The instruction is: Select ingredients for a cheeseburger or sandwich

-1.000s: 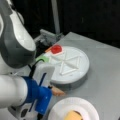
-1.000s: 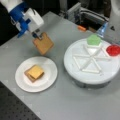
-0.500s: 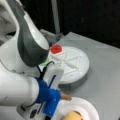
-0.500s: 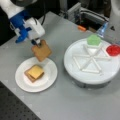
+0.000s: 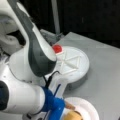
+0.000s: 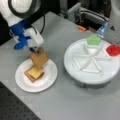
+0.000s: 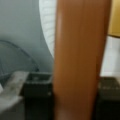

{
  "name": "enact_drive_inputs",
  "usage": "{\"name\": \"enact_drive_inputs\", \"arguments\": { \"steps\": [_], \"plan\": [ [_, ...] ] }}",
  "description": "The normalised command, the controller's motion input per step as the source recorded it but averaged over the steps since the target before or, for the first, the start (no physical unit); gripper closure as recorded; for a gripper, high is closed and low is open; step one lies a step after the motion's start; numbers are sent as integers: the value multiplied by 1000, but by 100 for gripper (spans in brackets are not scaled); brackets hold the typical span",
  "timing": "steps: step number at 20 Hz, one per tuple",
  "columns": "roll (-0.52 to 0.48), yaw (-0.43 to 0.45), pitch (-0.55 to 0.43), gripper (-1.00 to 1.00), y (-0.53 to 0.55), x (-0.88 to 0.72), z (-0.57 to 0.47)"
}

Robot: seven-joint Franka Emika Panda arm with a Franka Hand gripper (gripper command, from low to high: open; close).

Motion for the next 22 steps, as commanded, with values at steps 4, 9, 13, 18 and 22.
{"name": "enact_drive_inputs", "arguments": {
  "steps": [4, 9, 13, 18, 22],
  "plan": [
    [129, 107, -80, 100, -105, 330, -54],
    [186, 139, -83, 100, -208, 319, -52],
    [202, 146, -81, 100, -295, 332, -81],
    [238, 156, -69, 100, -352, 347, -92],
    [261, 145, -37, 100, -338, 324, -50]
  ]
}}
